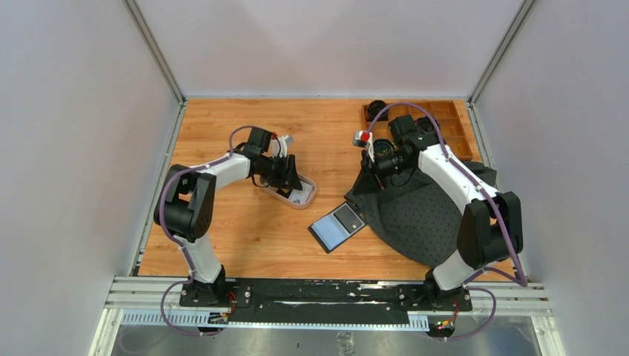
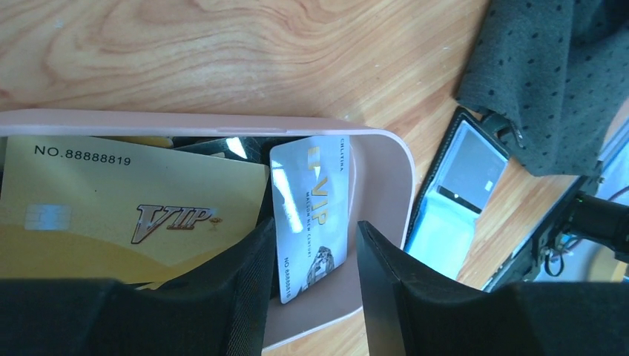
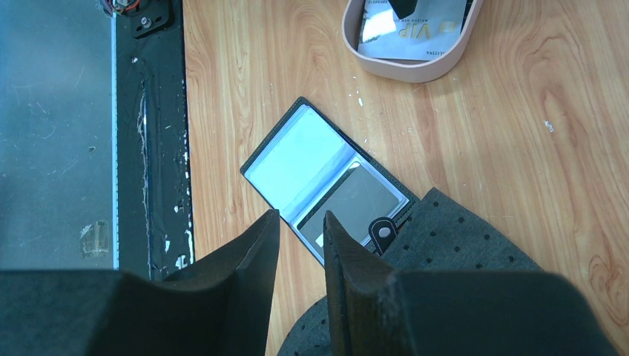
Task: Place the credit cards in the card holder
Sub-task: Pick up the credit card from the storage box.
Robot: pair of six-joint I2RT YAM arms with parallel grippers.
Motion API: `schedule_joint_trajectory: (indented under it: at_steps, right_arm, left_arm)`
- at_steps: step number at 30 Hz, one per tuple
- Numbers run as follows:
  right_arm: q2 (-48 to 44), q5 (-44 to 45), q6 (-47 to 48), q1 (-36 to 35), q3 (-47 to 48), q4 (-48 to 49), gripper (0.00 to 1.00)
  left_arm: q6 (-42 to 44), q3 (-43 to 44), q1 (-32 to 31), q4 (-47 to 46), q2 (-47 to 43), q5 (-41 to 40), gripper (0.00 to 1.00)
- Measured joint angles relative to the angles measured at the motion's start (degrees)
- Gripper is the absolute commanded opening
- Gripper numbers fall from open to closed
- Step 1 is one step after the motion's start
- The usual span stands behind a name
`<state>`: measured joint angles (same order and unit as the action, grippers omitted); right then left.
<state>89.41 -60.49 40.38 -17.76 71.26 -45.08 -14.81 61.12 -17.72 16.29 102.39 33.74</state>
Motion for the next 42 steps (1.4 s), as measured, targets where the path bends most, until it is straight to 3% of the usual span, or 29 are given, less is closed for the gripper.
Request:
schedule_joint_trajectory:
  at_steps: [6, 23, 29, 34, 42]
  right_arm:
    - [0.0, 0.0, 0.0, 0.0, 0.0, 0.0, 0.32]
    - [-0.6, 0.0, 0.0, 0.0, 0.0, 0.0, 0.32]
    - [-1.6, 0.0, 0.0, 0.0, 0.0, 0.0, 0.32]
    - [-2.4, 0.0, 0.0, 0.0, -0.5, 0.0, 0.32]
    - [-2.6, 0.0, 0.0, 0.0, -0.7, 0.0, 0.32]
  left_arm:
    - [-2.8, -1.6, 0.0, -3.4, -1.1, 3.2, 0.35]
    - [-8.4, -6.2, -0.7, -10.7, -1.8, 8.7, 0.34]
    - [-8.8, -5.9, -2.8, -9.7, -1.8, 6.8, 0.21]
    - [-7.7, -4.4, -3.8, -6.3, -1.9, 2.0, 0.03]
    - [-5.2, -3.0, -3.9, -1.5, -5.3, -4.5, 0.0]
